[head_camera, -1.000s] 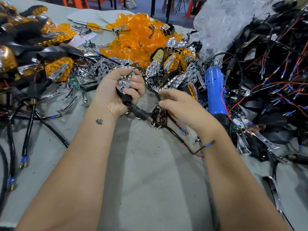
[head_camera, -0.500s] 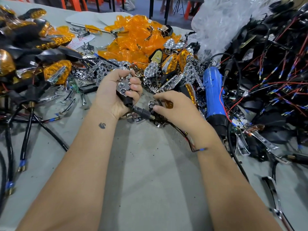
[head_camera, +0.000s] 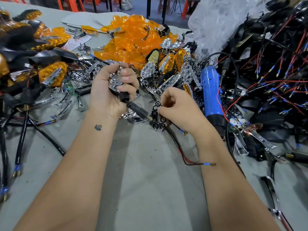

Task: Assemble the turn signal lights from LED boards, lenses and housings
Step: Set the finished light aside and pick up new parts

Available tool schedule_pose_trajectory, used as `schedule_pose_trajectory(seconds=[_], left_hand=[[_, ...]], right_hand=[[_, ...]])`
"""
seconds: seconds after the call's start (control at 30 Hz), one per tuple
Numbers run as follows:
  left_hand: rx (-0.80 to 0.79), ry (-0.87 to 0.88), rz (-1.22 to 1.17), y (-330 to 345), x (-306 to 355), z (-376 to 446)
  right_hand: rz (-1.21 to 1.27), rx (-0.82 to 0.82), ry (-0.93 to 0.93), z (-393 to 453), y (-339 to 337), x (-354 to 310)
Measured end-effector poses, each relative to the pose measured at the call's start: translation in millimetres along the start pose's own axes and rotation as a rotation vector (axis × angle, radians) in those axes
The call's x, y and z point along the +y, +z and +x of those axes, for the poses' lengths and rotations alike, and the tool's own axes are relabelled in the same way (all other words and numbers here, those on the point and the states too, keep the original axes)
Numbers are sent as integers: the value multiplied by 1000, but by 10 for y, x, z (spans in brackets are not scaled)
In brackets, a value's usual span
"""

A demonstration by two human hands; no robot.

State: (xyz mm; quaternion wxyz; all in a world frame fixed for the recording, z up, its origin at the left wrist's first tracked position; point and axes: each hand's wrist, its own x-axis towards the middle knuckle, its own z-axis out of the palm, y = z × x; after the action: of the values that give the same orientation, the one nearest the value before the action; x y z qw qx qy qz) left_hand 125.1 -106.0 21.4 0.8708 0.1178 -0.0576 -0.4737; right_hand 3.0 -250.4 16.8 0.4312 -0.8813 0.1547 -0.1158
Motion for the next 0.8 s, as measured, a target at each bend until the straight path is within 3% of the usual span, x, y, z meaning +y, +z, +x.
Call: schedule_pose_trajectory(seconds=[0.13,0.3,0.53,0.73,0.8], left_hand=[[40,24,256,27,-43,1],[-5,3,315,3,-39,-13],[25,77,410,14,-63,-8],[17,103,456,5,-77,0],[20,117,445,5,-82,12]], right_hand=[[30,74,-24,2,72,-11],[-52,261,-108,8,106,-48],[-180,261,-376,-43,76,-83],[28,441,-250,-8,106,-101],[42,433,-197,-12,85,-97]])
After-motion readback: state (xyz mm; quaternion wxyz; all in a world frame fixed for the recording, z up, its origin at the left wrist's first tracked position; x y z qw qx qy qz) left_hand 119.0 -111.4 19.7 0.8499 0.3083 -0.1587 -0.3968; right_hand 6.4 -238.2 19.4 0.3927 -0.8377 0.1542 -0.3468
